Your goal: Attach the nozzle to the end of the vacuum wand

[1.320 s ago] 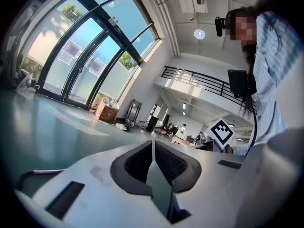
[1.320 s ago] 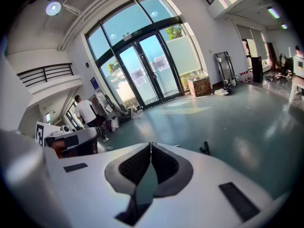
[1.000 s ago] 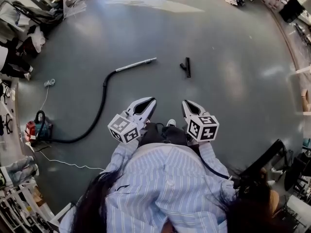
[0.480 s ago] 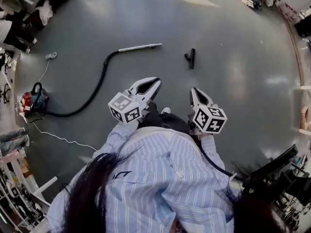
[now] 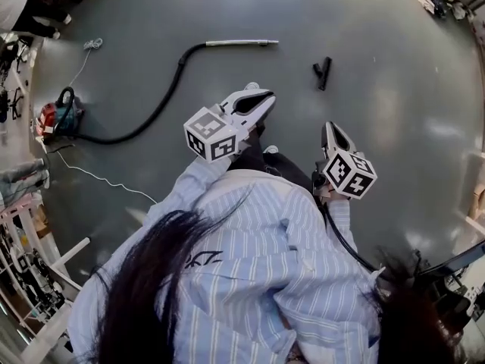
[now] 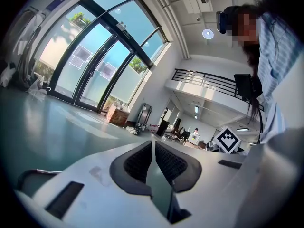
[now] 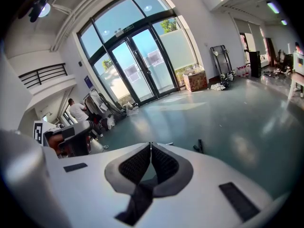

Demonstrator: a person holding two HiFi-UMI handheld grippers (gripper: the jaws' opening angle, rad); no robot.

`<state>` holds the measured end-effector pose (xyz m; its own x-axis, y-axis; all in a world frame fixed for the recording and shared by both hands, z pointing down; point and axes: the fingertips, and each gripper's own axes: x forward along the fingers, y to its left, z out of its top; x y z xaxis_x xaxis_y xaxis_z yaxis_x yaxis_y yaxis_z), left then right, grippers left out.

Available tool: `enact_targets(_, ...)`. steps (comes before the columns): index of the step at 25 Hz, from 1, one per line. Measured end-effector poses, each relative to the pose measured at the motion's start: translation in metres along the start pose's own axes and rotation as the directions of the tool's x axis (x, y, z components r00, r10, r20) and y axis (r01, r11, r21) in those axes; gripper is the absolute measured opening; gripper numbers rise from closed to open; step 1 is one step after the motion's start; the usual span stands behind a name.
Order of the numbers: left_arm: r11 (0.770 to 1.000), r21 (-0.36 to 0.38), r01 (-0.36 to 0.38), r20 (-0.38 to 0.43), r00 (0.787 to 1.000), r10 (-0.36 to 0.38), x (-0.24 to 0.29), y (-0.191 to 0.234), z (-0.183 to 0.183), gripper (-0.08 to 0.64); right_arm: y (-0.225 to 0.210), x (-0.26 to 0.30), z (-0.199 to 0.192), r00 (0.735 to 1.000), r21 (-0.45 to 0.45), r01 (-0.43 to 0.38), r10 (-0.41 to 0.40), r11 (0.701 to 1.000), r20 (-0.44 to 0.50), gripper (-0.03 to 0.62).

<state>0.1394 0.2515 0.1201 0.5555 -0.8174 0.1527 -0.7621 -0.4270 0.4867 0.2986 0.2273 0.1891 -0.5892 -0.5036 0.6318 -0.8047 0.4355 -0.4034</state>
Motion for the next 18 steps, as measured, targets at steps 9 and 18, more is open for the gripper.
enact_targets(9,0.994,0.089,0.071,-0.067,0.996,-0.065,0.034,0.139,0.059,0.006,0.032,0.103,0.077,0.992,0.139,0.02,-0.037,0.99,0.119,0.012)
enact_targets(18,0.973,0.087,0.213,-0.237,0.953,-0.188,0.074,0.24,0.087,0.006,0.043,0.176,0.143,0.981,0.142,0.136,-0.154,0.98,0.118,0.012)
